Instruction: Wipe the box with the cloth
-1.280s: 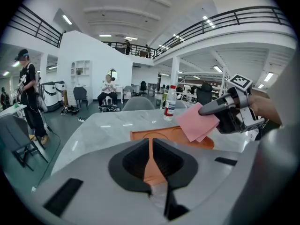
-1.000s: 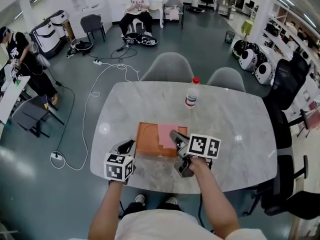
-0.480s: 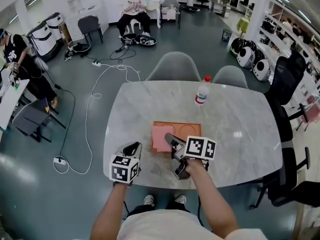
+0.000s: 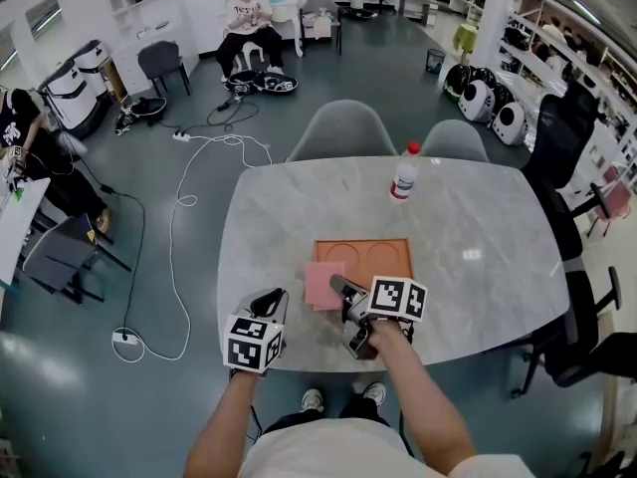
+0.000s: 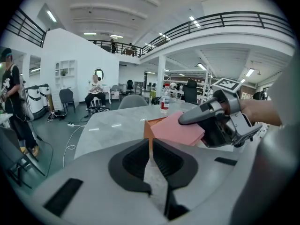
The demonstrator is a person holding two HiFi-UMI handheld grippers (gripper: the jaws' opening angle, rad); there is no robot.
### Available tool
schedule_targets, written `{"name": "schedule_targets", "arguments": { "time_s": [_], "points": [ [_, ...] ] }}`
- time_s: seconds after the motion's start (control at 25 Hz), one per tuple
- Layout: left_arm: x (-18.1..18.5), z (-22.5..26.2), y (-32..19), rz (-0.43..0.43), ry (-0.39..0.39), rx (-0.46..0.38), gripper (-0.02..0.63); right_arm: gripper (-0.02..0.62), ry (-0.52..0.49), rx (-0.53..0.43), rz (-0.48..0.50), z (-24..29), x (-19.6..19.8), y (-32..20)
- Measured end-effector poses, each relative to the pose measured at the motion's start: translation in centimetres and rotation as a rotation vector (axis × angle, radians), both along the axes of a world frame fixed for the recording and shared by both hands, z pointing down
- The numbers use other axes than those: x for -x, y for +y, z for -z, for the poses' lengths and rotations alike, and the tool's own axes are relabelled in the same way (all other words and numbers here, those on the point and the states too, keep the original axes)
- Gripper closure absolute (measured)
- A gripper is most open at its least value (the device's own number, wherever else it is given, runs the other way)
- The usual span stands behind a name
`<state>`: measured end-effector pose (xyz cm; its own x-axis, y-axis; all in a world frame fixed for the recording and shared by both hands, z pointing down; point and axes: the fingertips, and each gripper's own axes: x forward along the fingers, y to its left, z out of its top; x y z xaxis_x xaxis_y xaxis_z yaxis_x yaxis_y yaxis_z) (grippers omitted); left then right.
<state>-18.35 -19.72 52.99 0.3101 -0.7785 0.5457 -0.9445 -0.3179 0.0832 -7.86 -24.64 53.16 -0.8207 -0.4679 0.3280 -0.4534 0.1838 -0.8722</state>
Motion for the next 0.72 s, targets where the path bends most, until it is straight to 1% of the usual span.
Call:
{"name": "schedule_targets", "arguments": {
  "time_s": [0.16,0.32,0.72],
  "points": [
    [-0.5,0.0,-0.1,-0.029,-0.004,0.002,0.577,0.577,-0.003,0.030,-0.052,-1.3,-0.9,0.0],
    [-1.4,0.0,-0.2,-0.044,-0.004,0.007,0.577,0.577,0.013,0.039,-0.083,-2.2,-2.4,-0.2],
    [-3.6,-0.1,-1.3,-0.039,-0.003,0.005,0.577,0.577,0.036,0.049,-0.085,-3.4,-4.9,-0.8]
  ]
}}
